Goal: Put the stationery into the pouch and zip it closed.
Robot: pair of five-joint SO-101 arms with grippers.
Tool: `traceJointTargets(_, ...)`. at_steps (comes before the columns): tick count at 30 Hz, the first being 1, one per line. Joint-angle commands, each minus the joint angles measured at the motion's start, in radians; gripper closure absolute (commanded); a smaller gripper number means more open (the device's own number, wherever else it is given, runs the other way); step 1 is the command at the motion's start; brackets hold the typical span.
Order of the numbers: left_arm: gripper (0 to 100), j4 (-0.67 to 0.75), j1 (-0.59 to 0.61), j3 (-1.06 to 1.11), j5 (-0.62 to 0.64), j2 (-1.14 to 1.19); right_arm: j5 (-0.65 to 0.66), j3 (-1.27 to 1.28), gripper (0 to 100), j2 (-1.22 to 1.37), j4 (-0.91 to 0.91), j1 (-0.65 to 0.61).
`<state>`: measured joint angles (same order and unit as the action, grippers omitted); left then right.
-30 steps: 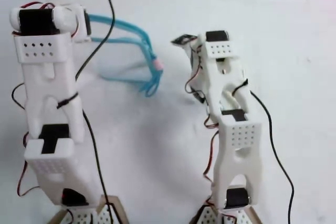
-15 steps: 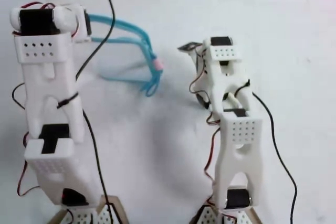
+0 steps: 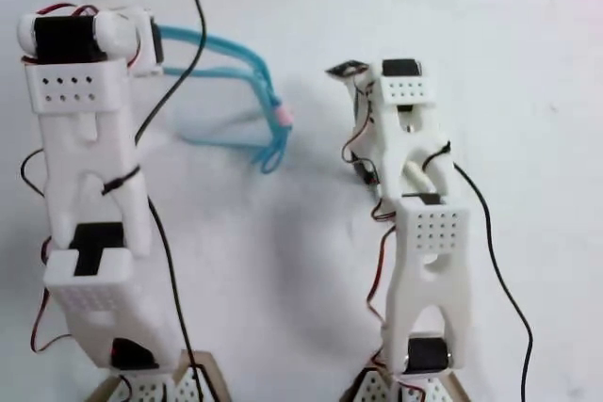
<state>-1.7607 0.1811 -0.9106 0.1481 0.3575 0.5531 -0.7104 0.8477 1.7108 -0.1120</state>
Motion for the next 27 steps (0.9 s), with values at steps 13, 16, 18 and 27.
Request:
traceJointTargets(13,98,-0.003,-0.003,0.001,0.008,0.003,-0.539,-0.962,98.1,-0.05,-0.064,-0.127)
traceJointTargets(16,98,-0.003,-0.003,0.001,0.008,0.003,-0.657,-0.95,98.1,-0.171,-0.174,-0.165)
traceJointTargets(18,98,-0.003,-0.003,0.001,0.008,0.003,-0.712,-0.959,98.1,-0.206,-0.266,-0.197)
traceJointTargets(27,98,-0.003,0.0,0.001,0.008,0.003,-0.761,-0.957,98.1,-0.34,-0.312,-0.363)
